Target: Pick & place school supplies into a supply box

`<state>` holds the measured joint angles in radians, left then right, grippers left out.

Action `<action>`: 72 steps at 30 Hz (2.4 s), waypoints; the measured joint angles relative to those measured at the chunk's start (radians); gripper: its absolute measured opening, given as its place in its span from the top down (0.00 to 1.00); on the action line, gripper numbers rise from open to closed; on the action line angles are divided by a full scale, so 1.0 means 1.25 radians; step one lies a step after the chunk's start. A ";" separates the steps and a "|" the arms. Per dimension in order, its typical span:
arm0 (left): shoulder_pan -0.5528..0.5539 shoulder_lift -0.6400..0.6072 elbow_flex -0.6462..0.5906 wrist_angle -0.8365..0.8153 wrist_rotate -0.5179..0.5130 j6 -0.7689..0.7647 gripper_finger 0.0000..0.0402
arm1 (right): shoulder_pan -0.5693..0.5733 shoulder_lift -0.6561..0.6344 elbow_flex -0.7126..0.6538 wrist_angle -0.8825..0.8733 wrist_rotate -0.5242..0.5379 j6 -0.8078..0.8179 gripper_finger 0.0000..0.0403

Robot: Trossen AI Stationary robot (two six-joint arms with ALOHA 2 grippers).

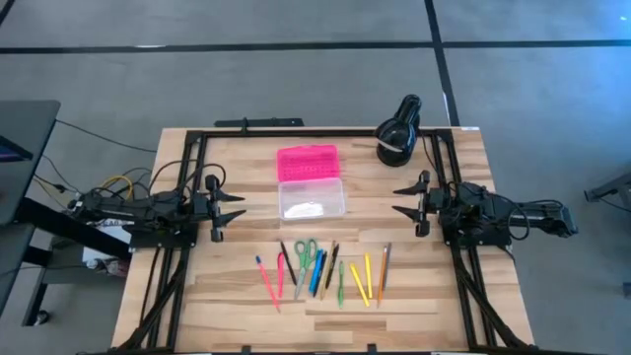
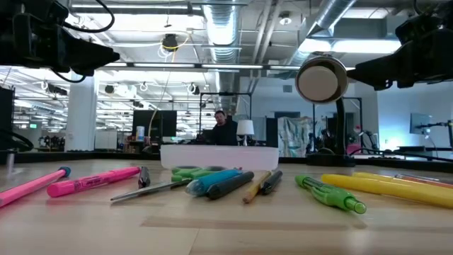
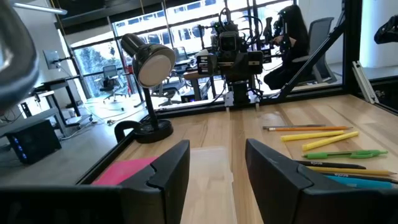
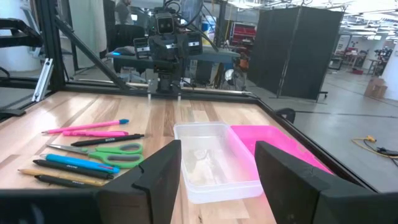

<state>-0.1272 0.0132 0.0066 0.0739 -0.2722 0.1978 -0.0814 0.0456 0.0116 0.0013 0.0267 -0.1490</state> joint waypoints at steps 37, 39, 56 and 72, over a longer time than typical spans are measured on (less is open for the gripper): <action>0.000 0.000 0.000 0.017 0.086 -0.151 0.62 | 0.002 0.000 -0.002 0.045 0.002 0.308 0.50; 0.000 0.000 0.000 0.017 0.086 -0.153 0.62 | 0.000 0.000 -0.002 0.048 0.004 0.306 0.50; 0.000 0.000 0.000 -0.001 0.069 -0.170 0.62 | 0.002 0.000 -0.002 0.048 0.078 0.386 0.50; 0.000 0.077 0.072 0.030 0.212 -0.045 0.62 | 0.001 0.000 0.000 0.236 0.039 0.318 0.50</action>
<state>-0.1272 0.1096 0.0962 0.1110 -0.0072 0.1419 -0.0807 0.0460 0.0120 0.2968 0.0750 0.2486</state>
